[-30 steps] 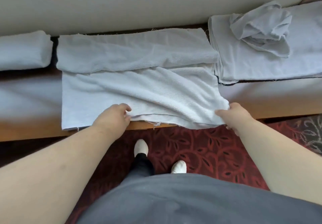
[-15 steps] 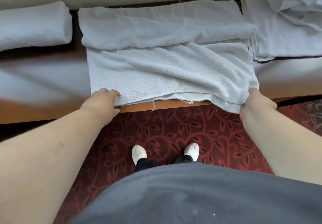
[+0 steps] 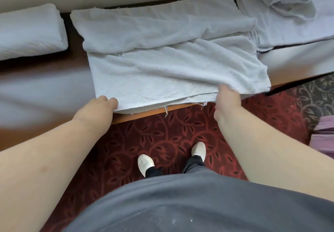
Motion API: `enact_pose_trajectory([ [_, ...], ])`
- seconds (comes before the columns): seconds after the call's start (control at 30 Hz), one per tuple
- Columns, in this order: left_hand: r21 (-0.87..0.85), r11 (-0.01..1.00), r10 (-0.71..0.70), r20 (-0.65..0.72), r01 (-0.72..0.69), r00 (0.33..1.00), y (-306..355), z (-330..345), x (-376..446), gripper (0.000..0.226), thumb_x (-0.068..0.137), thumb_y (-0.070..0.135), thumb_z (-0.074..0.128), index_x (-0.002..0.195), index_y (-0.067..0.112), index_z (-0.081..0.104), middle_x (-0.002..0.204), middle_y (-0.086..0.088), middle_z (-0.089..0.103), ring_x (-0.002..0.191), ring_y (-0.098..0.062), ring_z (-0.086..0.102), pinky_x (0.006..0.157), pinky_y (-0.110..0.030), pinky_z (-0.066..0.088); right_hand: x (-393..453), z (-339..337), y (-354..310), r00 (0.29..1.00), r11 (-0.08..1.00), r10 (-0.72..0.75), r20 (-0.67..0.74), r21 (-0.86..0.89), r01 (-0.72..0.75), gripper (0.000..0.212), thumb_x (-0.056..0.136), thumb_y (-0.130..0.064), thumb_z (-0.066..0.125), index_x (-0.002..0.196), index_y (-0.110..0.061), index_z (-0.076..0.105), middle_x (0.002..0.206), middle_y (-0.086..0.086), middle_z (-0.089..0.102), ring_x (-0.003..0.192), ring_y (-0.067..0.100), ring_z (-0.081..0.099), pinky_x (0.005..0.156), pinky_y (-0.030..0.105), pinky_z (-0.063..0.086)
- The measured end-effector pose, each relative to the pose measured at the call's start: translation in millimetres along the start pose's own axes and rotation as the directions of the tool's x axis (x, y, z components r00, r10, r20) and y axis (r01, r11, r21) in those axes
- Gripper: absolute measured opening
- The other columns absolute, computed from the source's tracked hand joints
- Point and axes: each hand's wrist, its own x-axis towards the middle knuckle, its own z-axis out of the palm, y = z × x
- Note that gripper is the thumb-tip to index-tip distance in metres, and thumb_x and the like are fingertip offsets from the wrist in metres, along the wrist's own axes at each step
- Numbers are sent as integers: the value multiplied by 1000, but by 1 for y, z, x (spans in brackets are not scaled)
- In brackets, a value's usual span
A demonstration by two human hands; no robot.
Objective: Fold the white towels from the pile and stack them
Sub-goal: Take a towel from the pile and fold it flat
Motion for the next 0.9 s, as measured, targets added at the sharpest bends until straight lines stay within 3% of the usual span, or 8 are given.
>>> enact_pose_trajectory([
  [0.1,0,1000,-20,11,20,1000,-14,-2,0,24,86,4,42,95,26,43,89,1,37,75,-23,47,67,-40,46,-13,20,29,898,571,-303,320,-693,440,43,93,-43,51,133,-25,56,134,3,54,127,29,45,103,40,39],
  [0.17,36,999,-13,35,12,999,-24,-3,0,22,86,6,42,90,27,41,87,2,36,71,-18,43,62,-35,40,-13,17,28,841,335,-386,380,-791,512,52,94,-49,47,142,-29,48,149,1,42,136,28,34,107,48,30],
  [0.27,102,994,27,97,-36,995,-34,-6,2,22,86,7,42,88,29,43,88,4,38,81,-19,40,67,-33,40,-1,9,24,804,259,-451,387,-805,533,44,90,-53,51,128,-32,59,136,0,51,127,27,41,102,45,32],
  [0.37,108,993,22,143,-37,990,-37,-7,4,23,85,7,42,84,30,41,89,4,41,86,-20,40,72,-34,43,3,0,21,920,681,-388,58,-654,328,44,82,-50,65,117,-25,55,125,5,53,116,31,51,95,42,42],
  [0.43,130,991,19,153,-40,988,-38,-5,6,22,84,7,43,79,28,39,88,3,42,84,-18,40,70,-33,42,5,-7,12,990,989,1,-144,-148,-23,55,79,-45,71,123,-21,47,123,6,53,101,29,58,93,41,49],
  [0.5,192,979,29,176,-64,984,-38,-7,11,20,85,10,44,77,27,37,87,4,43,81,-16,40,66,-30,38,14,-15,9,973,961,229,-38,169,-220,52,84,-42,70,126,-19,50,107,2,59,83,20,60,88,39,51],
  [0.77,440,887,-66,414,-136,908,8,-46,15,32,73,57,59,92,34,49,90,14,54,86,-13,54,78,-32,49,38,-31,-1,981,975,190,30,115,-192,25,93,-23,63,116,-15,61,85,-4,65,74,11,65,74,35,51],
  [0.9,317,916,169,247,-244,954,83,-64,22,39,80,62,56,103,31,49,93,13,53,89,-17,55,70,-32,43,41,-37,-1,987,965,163,14,207,-162,19,92,-25,63,109,-18,65,97,0,69,81,11,67,69,33,57],
])
